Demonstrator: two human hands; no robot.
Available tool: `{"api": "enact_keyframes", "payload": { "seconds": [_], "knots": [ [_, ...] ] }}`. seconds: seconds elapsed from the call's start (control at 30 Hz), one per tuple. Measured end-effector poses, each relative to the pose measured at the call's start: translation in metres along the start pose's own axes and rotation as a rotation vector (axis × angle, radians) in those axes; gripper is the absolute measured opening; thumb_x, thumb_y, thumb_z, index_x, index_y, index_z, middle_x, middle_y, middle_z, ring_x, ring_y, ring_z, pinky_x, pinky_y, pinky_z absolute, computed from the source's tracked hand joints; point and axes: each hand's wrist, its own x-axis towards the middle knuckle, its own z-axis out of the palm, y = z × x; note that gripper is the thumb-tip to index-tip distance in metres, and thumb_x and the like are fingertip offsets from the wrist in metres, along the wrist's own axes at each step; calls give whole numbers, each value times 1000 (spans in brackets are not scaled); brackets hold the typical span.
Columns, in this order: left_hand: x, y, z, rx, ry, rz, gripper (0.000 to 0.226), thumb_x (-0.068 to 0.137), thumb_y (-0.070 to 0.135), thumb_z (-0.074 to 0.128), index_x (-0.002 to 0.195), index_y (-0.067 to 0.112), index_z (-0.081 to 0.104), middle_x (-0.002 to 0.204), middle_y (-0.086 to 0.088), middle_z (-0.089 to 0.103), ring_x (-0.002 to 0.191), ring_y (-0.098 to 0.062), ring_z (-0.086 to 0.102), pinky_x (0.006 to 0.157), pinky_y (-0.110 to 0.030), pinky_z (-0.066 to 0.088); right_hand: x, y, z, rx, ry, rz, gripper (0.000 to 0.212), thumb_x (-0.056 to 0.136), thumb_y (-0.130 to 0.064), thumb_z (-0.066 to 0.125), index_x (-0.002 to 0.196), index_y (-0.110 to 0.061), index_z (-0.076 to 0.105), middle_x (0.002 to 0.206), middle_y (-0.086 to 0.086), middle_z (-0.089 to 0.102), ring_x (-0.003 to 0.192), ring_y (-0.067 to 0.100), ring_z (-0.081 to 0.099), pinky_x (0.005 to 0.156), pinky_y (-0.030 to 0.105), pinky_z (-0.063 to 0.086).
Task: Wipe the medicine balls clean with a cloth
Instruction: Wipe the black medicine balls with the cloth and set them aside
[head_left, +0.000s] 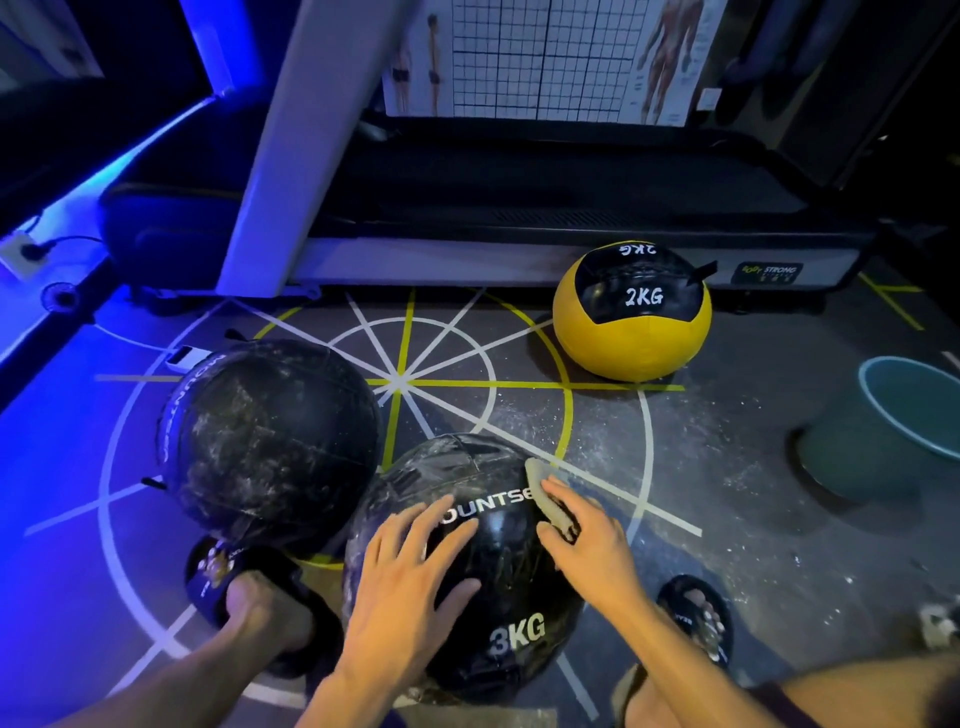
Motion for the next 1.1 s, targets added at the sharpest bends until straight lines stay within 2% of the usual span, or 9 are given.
{"api": "enact_keyframes", "payload": {
  "seconds": [0.13, 0.3, 0.5, 0.7, 0.77, 0.9, 0.97, 1.03, 1.1],
  "knots": [
    [-25, -9, -2, -25, 44, -80, 46, 93, 57, 52, 131, 35, 66, 142, 14, 54, 121, -18, 56, 90, -37, 55, 3, 5, 0, -66, -16, -5, 47, 106, -19, 51, 152, -26, 44, 155, -9, 43, 146, 13, 35, 123, 31, 25],
    [-40, -2, 5, -106, 18, -91, 48, 93, 57, 54, 138, 40, 62, 144, 21, 54, 122, -8, 55, 91, -25, 55, 5, -7, 17, -46, -16, 62, 53, 111, -26, 35, 162, -27, 21, 169, -10, 14, 154, 3, 6, 121, 20, 6],
    [-39, 2, 15, -138, -8, -57, 60, 77, 38, 84, 134, 39, 66, 141, 19, 58, 115, -8, 56, 90, -27, 57, -13, -52, 47, -440, -224, -552, 56, 108, -19, 25, 162, -31, 19, 167, -13, 2, 152, -2, -12, 128, 32, 0],
    [-34, 6, 18, -161, 36, -27, 44, 92, 58, 56, 133, 43, 66, 143, 25, 56, 113, -4, 59, 90, -26, 55, 29, 10, -6, -305, -9, 7, 48, 110, -19, 34, 158, -23, 32, 164, 0, 31, 143, 14, 44, 120, 32, 27],
    [-32, 8, 22, -191, 18, -18, 44, 93, 58, 57, 135, 44, 63, 146, 28, 52, 116, -4, 58, 95, -26, 51, 16, 1, 7, -258, 3, -33, 50, 109, -20, 35, 158, -25, 28, 166, -6, 23, 134, 4, 49, 119, 36, 33],
    [-26, 8, 26, -208, 4, -4, 44, 93, 57, 59, 135, 43, 64, 147, 27, 52, 115, -3, 57, 96, -26, 50, -11, -22, 22, -289, -154, -444, 52, 106, -35, 21, 158, -33, 22, 164, -18, 15, 151, -10, 6, 127, 28, 13],
    [-24, 9, 27, -243, 20, -2, 41, 96, 55, 57, 133, 41, 66, 146, 27, 52, 115, 0, 55, 99, -22, 45, 1, -9, 6, -340, -124, -429, 50, 108, -29, 26, 157, -32, 29, 162, -11, 27, 150, 1, 26, 123, 31, 27],
    [-23, 14, 36, -308, 40, -8, 38, 99, 52, 53, 131, 39, 68, 146, 28, 52, 118, 2, 53, 101, -20, 41, 14, -1, -14, -284, -3, -147, 48, 108, -17, 37, 155, -29, 40, 151, 2, 52, 127, 21, 60, 104, 32, 48],
    [-23, 22, 47, -399, 51, -26, 36, 101, 46, 51, 131, 36, 69, 147, 24, 54, 123, -1, 54, 105, -22, 40, 15, -8, -17, -275, 49, 15, 46, 107, -13, 41, 152, -23, 47, 141, 8, 62, 110, 24, 67, 93, 30, 52]
  ]
}}
